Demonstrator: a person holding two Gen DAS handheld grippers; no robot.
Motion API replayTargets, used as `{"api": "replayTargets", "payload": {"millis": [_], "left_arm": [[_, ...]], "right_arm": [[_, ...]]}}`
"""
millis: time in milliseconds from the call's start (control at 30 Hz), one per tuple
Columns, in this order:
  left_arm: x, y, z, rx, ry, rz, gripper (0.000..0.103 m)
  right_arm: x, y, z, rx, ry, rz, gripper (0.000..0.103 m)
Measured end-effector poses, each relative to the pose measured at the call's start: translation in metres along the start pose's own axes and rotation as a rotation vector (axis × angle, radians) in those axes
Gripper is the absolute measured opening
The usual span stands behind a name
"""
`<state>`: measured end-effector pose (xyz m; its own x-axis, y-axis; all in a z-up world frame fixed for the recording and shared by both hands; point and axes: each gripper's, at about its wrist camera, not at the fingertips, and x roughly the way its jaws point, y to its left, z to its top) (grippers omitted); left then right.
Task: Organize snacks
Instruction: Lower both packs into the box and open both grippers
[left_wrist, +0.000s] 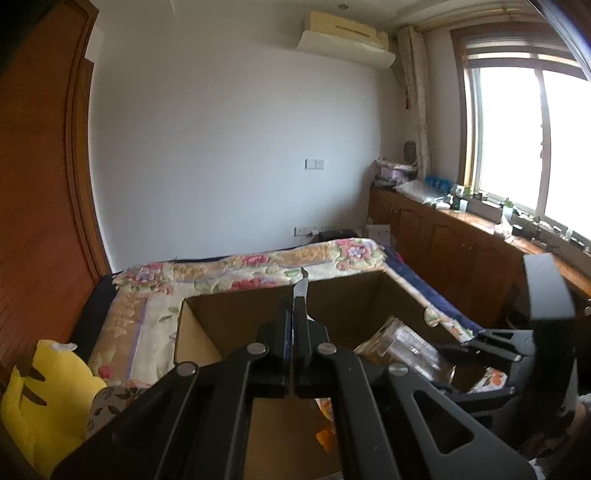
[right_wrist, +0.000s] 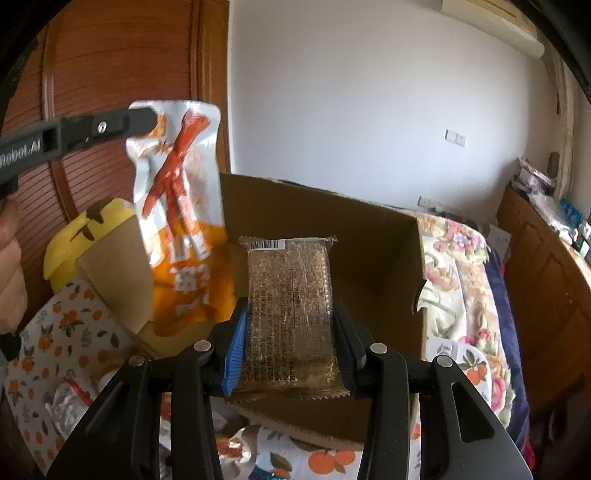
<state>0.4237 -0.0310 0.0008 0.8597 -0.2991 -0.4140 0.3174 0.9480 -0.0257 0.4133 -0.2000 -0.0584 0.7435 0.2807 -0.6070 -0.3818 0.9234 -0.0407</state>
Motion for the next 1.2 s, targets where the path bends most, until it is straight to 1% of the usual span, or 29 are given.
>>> {"api": "replayTargets", "payload": {"millis": [200, 333, 433, 533, 633, 667, 733, 800, 933, 1000, 1033, 1200], "left_arm": [[0.017, -0.003, -0.018, 0.030, 0.086, 0.006, 0.000], [0.022, -0.005, -0.029, 0.040, 0.120, 0.017, 0.002], [0.023, -0.004, -0.033, 0.040, 0.131, 0.028, 0.003], [0.024, -0.004, -0.036, 0.049, 0.148, 0.041, 0.006], [0.022, -0.002, -0.035, 0.047, 0.164, 0.040, 0.014], [0.022, -0.002, -0.035, 0.049, 0.176, 0.036, 0.017], [0.021, 0.001, -0.035, 0.045, 0.187, 0.040, 0.019], [0.021, 0.004, -0.035, 0.031, 0.200, 0.039, 0.020], [0.018, 0.008, -0.029, 0.007, 0.196, 0.039, 0.026], [0.017, 0.010, -0.024, -0.002, 0.187, 0.048, 0.034], [0.016, 0.010, -0.023, -0.005, 0.183, 0.051, 0.035], [0.003, 0.008, -0.018, -0.005, 0.161, 0.044, 0.036]], "right_arm": [[0.017, -0.003, -0.003, 0.016, 0.042, 0.000, 0.043], [0.022, -0.003, -0.005, 0.023, 0.060, 0.000, 0.043], [0.023, -0.002, -0.004, 0.027, 0.065, -0.001, 0.043], [0.025, -0.002, -0.003, 0.035, 0.073, 0.003, 0.047], [0.026, -0.004, -0.003, 0.046, 0.077, 0.007, 0.048], [0.026, -0.003, -0.003, 0.045, 0.075, 0.001, 0.051], [0.024, -0.001, -0.003, 0.043, 0.072, -0.004, 0.056], [0.021, 0.000, -0.003, 0.044, 0.071, 0.000, 0.056], [0.006, 0.003, -0.004, 0.051, 0.047, 0.018, 0.056], [-0.002, 0.005, -0.006, 0.057, 0.034, 0.023, 0.056], [-0.006, 0.006, -0.007, 0.060, 0.031, 0.025, 0.056], [-0.026, 0.018, -0.017, 0.055, 0.026, 0.035, 0.057]]}}
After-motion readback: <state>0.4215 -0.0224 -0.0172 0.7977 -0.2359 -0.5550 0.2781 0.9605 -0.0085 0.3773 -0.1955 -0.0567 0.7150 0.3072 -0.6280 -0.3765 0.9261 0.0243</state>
